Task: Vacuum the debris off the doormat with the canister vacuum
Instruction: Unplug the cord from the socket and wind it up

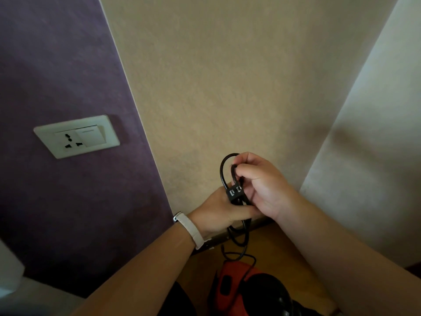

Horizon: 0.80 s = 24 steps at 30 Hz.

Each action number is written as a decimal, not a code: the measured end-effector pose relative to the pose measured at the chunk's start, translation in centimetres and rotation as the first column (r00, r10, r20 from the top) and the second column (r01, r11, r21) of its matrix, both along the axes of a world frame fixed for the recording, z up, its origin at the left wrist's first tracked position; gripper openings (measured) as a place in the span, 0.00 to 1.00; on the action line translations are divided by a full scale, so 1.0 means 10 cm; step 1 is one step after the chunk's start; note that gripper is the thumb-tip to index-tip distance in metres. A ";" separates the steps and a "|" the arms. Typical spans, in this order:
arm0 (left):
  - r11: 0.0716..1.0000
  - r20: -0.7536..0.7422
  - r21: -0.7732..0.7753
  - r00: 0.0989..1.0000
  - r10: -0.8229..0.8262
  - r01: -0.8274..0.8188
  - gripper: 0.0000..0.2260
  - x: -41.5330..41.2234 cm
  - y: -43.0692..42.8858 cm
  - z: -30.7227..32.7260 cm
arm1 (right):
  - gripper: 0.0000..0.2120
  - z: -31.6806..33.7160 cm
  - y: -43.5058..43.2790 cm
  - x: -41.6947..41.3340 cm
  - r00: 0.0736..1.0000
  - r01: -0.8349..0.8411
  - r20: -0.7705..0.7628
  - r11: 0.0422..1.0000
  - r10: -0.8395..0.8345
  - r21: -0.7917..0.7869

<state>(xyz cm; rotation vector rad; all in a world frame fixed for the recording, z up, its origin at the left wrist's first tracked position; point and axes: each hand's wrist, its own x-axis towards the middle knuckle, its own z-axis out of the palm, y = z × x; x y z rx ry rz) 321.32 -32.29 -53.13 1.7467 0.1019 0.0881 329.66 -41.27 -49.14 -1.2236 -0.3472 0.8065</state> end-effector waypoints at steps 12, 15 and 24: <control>0.964 -0.124 0.221 0.977 0.176 -0.146 0.10 -0.06 0.30 -0.03 | 0.11 -0.01 -0.27 0.17 0.955 0.030 0.297 0.999 -0.017 -0.037; 0.955 -0.088 0.134 0.957 0.277 -0.264 0.11 -0.09 0.41 0.02 | 0.12 -0.26 -0.30 0.16 0.914 0.261 0.348 0.958 -0.207 -0.116; 0.681 -0.029 -0.576 0.844 0.536 -0.452 0.14 -0.18 0.72 0.27 | 0.14 -1.36 -0.20 -0.50 0.688 -0.369 0.159 0.530 0.708 -0.764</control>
